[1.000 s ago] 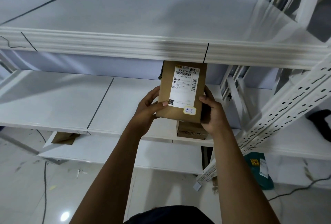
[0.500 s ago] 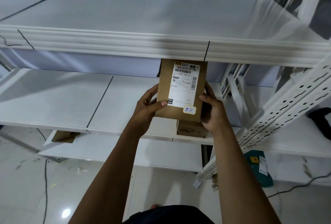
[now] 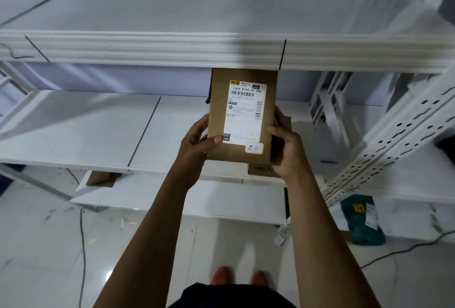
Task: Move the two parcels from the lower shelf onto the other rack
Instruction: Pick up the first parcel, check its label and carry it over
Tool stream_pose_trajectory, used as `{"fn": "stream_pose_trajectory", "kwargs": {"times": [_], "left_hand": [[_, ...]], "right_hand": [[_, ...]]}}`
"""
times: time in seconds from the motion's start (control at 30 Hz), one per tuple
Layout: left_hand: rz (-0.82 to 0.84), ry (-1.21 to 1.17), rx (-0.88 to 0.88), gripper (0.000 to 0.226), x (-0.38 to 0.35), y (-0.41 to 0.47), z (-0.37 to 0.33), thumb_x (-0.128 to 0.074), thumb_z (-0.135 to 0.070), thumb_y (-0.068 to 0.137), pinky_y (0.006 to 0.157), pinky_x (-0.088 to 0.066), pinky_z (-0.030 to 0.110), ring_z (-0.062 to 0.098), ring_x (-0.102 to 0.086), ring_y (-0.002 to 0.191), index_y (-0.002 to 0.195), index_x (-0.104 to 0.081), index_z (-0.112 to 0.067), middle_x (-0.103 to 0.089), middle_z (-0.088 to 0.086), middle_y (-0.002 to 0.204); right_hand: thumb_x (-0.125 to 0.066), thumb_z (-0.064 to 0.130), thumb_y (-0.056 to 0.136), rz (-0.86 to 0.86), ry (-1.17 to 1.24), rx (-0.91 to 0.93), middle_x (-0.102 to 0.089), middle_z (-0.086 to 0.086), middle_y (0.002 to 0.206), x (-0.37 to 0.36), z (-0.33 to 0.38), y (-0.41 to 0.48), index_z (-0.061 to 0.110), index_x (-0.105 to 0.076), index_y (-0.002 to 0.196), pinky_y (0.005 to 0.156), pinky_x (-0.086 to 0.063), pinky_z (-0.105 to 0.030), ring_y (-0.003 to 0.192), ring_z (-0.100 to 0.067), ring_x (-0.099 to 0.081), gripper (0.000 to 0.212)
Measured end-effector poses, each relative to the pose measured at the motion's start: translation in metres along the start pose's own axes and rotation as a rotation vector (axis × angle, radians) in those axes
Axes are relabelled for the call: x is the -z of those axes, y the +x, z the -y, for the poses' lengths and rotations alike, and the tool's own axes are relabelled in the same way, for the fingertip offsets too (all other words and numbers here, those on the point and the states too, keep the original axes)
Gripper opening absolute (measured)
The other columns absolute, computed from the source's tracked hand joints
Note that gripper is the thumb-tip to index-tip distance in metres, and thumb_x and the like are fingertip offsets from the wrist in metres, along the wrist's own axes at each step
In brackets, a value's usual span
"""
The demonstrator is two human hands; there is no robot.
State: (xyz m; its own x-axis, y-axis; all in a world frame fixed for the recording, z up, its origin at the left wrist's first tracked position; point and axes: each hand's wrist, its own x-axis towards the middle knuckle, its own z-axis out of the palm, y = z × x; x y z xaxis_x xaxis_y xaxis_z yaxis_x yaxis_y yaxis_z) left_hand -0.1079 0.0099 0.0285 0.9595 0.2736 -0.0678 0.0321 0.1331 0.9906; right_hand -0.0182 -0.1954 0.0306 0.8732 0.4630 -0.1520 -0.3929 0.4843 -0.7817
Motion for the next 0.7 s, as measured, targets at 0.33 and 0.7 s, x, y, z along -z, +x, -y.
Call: {"fn": "stream_pose_trajectory", "kwargs": {"times": [0.33,0.7], "left_hand": [[-0.108,-0.042,0.003,0.072,0.011,-0.047,0.005,-0.07,-0.029,0.091,0.116,-0.05,0.054,0.03,-0.06,0.14,0.159,-0.047,-0.022,-0.064,0.003,0.152],[-0.188,-0.334,-0.155,0.066,0.128,-0.119,-0.031,-0.046,-0.023,0.085,0.086,-0.056,0.019,0.009,-0.075,0.107,0.149,-0.054,-0.006,-0.08,-0.005,0.117]], "right_hand": [[-0.057,0.013,0.083,-0.027,0.003,-0.024,-0.073,-0.003,0.136,-0.025,-0.03,-0.02,0.024,-0.05,0.154,0.09,-0.059,-0.043,0.129,-0.031,-0.066,0.072],[-0.065,0.017,0.083,0.089,-0.089,0.099,-0.066,-0.005,0.145,-0.176,-0.094,-0.073,0.032,-0.046,0.155,0.109,-0.049,-0.058,0.132,-0.034,-0.062,0.076]]}}
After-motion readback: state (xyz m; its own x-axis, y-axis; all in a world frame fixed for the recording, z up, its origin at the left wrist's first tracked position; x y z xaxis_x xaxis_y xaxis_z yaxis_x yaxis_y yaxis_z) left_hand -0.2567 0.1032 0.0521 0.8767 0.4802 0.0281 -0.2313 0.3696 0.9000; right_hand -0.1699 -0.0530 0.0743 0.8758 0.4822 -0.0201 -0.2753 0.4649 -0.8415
